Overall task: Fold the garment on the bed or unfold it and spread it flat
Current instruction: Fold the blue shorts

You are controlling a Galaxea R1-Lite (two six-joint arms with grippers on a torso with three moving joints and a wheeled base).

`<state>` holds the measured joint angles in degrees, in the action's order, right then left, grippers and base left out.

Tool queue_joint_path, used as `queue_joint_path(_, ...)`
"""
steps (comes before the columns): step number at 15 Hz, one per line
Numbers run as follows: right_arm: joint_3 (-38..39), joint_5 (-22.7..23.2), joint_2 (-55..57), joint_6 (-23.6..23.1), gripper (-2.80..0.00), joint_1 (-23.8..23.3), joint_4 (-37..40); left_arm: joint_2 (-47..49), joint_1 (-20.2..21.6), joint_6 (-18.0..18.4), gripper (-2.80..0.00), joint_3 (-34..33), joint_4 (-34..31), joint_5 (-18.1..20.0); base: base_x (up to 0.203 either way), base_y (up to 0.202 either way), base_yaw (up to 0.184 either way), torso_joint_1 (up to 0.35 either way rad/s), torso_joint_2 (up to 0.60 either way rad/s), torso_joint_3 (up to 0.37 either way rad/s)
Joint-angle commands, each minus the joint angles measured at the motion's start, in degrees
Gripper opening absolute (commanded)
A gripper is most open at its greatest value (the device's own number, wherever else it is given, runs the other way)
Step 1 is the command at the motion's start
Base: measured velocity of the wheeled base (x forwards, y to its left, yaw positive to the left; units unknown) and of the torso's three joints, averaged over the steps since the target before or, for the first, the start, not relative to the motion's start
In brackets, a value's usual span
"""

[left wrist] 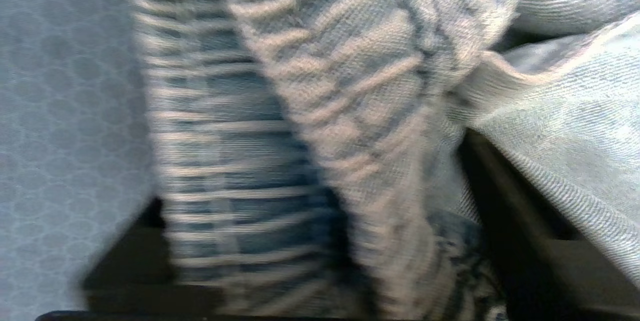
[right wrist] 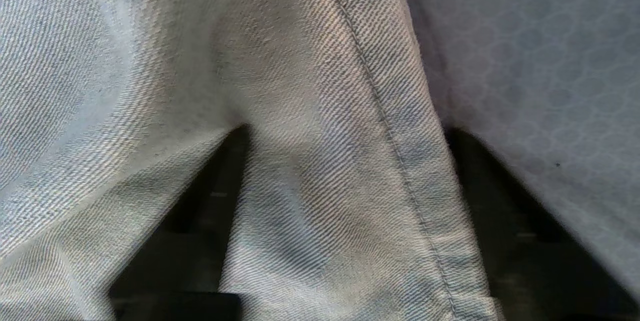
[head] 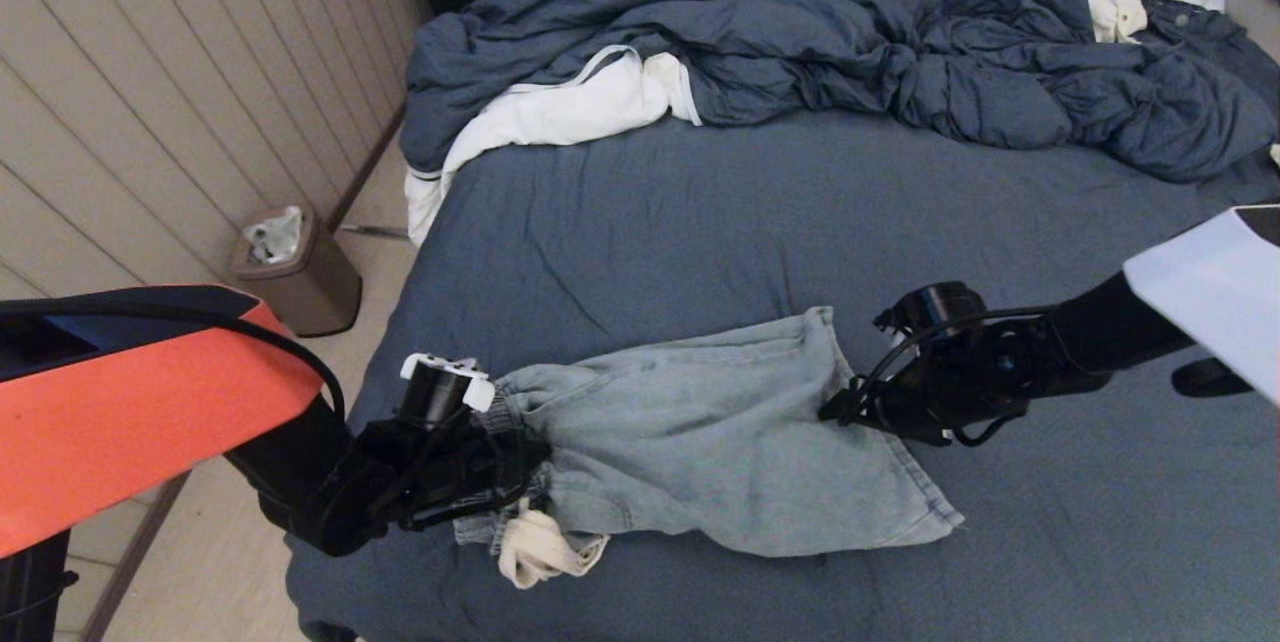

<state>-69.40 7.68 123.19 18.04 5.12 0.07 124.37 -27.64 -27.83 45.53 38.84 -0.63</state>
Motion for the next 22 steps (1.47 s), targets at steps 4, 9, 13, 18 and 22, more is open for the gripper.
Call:
queue_joint_path(4, 0.32, -1.18, 0.35, 0.07, -2.80, 0.68, -1.04, -0.18, -0.05, -0.21, -2.80, 0.08, 0.36, 0.02, 0.000, 0.000, 0.000, 0.000, 0.00, 0.000)
queue_joint_path(9, 0.23, -1.09, -0.05, 0.24, -2.80, 0.59, -1.13, -0.27, -0.14, -0.38, -2.80, 0.52, 0.36, 0.11, 0.000, 0.000, 0.000, 0.000, 0.00, 0.000)
queue_joint_path(13, 0.42, -1.19, -1.20, 0.13, -2.80, 0.07, -1.04, -2.20, -0.23, -0.47, -2.80, 0.36, -0.14, 0.03, 0.000, 0.000, 0.000, 0.000, 0.00, 0.000)
queue_joint_path(18, 1.09, -5.63, -0.85, -2.99, -2.80, -1.69, -1.82, -4.22, 0.57, -0.29, -2.80, -0.89, -0.43, -0.16, 0.000, 0.000, 0.000, 0.000, 0.00, 0.000)
queue_joint_path(22, 1.17, -5.83, -0.58, -3.59, -2.80, -2.48, -2.27, -3.96, 0.65, 0.05, -2.80, -2.70, 0.32, -0.24, 0.000, 0.000, 0.000, 0.000, 0.00, 0.000)
